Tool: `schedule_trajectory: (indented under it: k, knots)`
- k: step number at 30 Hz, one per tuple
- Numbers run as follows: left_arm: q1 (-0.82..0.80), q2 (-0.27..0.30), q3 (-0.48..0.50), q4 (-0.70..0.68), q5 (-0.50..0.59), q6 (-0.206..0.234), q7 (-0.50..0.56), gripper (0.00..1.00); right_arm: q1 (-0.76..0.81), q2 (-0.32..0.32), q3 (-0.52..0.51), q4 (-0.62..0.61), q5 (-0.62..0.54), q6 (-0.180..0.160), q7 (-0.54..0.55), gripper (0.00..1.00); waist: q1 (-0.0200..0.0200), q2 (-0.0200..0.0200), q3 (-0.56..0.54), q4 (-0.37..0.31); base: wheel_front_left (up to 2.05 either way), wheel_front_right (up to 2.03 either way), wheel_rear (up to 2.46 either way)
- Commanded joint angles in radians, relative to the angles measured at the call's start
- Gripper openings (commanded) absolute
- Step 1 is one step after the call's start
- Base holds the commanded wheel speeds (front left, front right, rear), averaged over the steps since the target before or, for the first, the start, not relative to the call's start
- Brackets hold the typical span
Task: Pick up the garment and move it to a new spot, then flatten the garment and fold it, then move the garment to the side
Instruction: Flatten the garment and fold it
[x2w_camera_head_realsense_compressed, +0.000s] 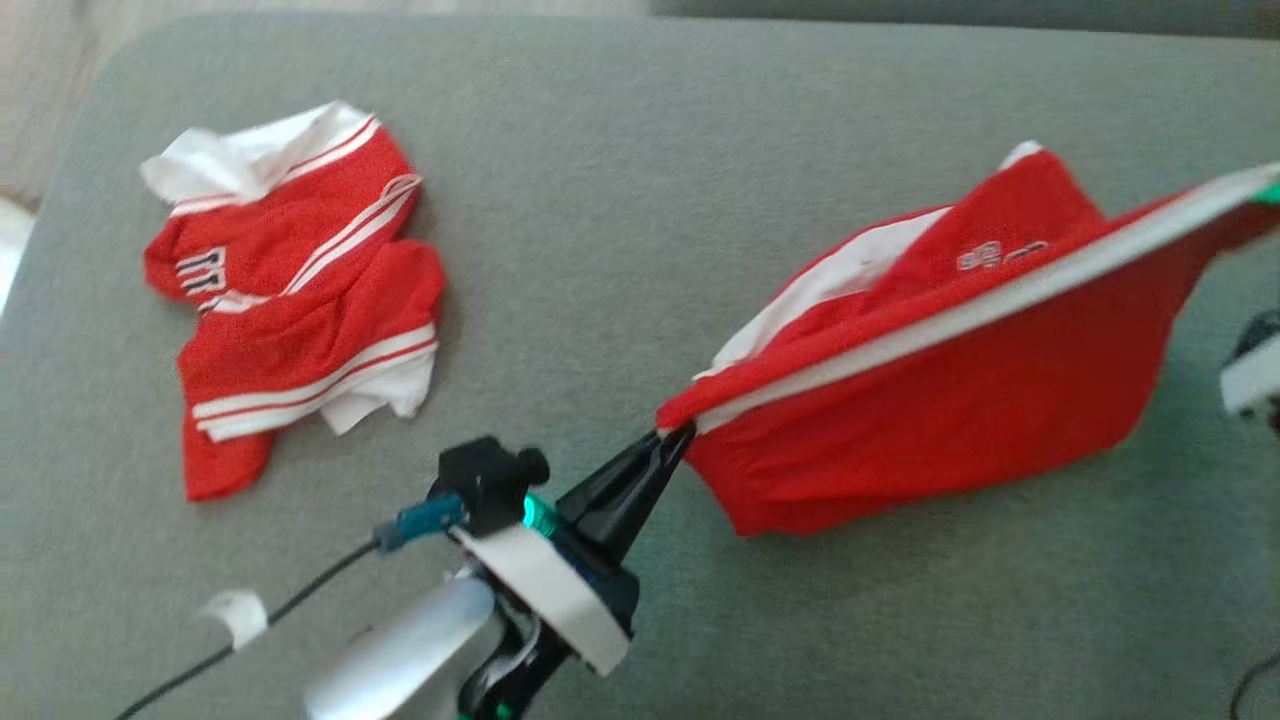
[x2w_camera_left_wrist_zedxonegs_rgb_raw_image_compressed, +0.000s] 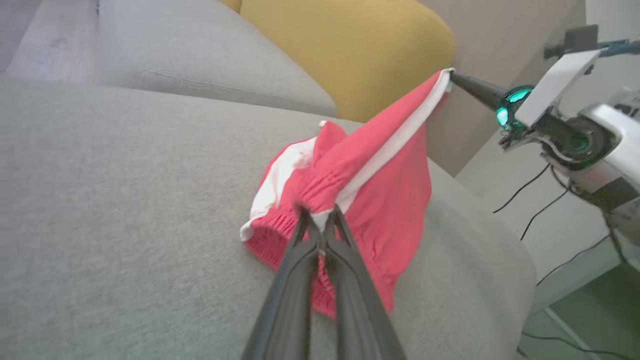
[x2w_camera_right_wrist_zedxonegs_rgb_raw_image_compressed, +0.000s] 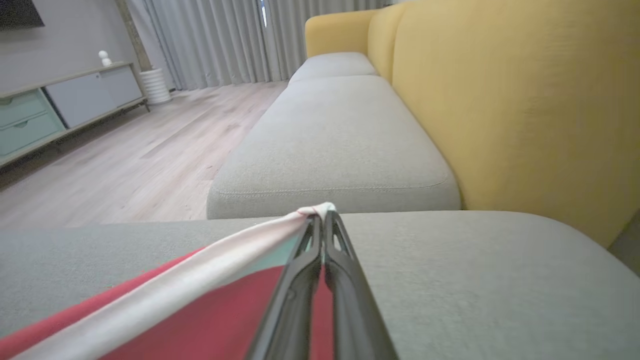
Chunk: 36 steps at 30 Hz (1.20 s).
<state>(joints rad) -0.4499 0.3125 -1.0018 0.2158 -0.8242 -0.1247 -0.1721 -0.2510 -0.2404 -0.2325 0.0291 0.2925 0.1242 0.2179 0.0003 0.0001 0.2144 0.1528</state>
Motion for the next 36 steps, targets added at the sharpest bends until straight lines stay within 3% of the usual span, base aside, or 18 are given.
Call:
schedule_trajectory:
  k: [1,5,12,13,14,15,16,17,21,24,30,36]
  knots:
    - [-0.076,0.005,0.010,-0.014,-0.053,-0.005,-0.002,0.00,-0.075,-0.034,0.036,0.019,-0.021,0.007,0.008,0.00,-0.0003,-0.0001,0.057,0.061,0.00,0.00,0.00]
    - [-0.168,-0.013,-0.047,0.022,-0.175,-0.006,-0.027,0.00,-0.208,-0.054,0.085,0.188,-0.057,0.007,0.007,0.00,-0.0003,-0.0001,0.101,0.101,0.00,0.00,0.00]
    - [-0.264,-0.024,-0.129,0.081,-0.260,-0.006,-0.052,0.00,-0.340,-0.060,0.133,0.382,-0.094,0.007,-0.032,0.00,-0.0003,-0.0001,0.143,0.119,0.00,0.00,0.00]
    - [-0.275,-0.026,-0.140,0.089,-0.271,-0.006,-0.058,0.10,-0.357,-0.058,0.142,0.408,-0.096,0.007,-0.046,0.00,-0.0003,-0.0001,0.147,0.119,0.00,0.00,0.00]
    - [-0.285,-0.028,-0.150,0.096,-0.280,-0.006,-0.063,0.40,-0.371,-0.053,0.150,0.430,-0.094,0.007,-0.061,0.22,-0.0003,-0.0001,0.149,0.118,0.00,0.00,0.00]
    - [-0.292,-0.029,-0.159,0.103,-0.288,-0.006,-0.068,0.64,-0.382,-0.048,0.155,0.449,-0.091,0.007,-0.076,0.81,-0.0003,-0.0001,0.150,0.117,0.00,0.00,0.00]
    - [-0.297,-0.029,-0.165,0.109,-0.295,-0.006,-0.073,0.95,-0.390,-0.044,0.161,0.464,-0.086,0.007,-0.092,1.00,-0.0003,-0.0001,0.151,0.116,0.00,0.00,0.00]
    - [-0.299,-0.030,-0.166,0.115,-0.300,-0.006,-0.078,1.00,-0.395,-0.041,0.167,0.477,-0.078,0.007,-0.106,1.00,-0.0003,-0.0001,0.150,0.113,0.00,0.00,0.00]
    - [-0.286,-0.030,-0.136,0.147,-0.266,-0.006,-0.088,1.00,-0.371,-0.053,0.205,0.498,-0.047,0.007,-0.142,1.00,-0.0003,-0.0001,0.131,0.100,0.00,0.00,0.00]
    - [-0.229,-0.040,-0.006,0.142,-0.166,-0.001,-0.089,1.00,-0.336,-0.070,0.231,0.479,-0.014,0.007,-0.147,1.00,-0.0003,-0.0001,0.117,0.086,0.00,0.00,0.00]
    - [-0.020,-0.092,0.267,0.072,0.033,0.063,-0.089,1.00,-0.262,-0.120,0.257,0.410,0.055,0.007,-0.142,1.00,-0.0003,-0.0001,0.091,0.084,0.00,0.00,0.00]
    - [0.153,-0.175,0.492,-0.074,0.280,0.169,-0.090,1.00,-0.196,-0.185,0.219,0.402,0.088,0.007,-0.105,1.00,-0.0003,-0.0001,0.081,0.146,0.00,0.00,0.00]
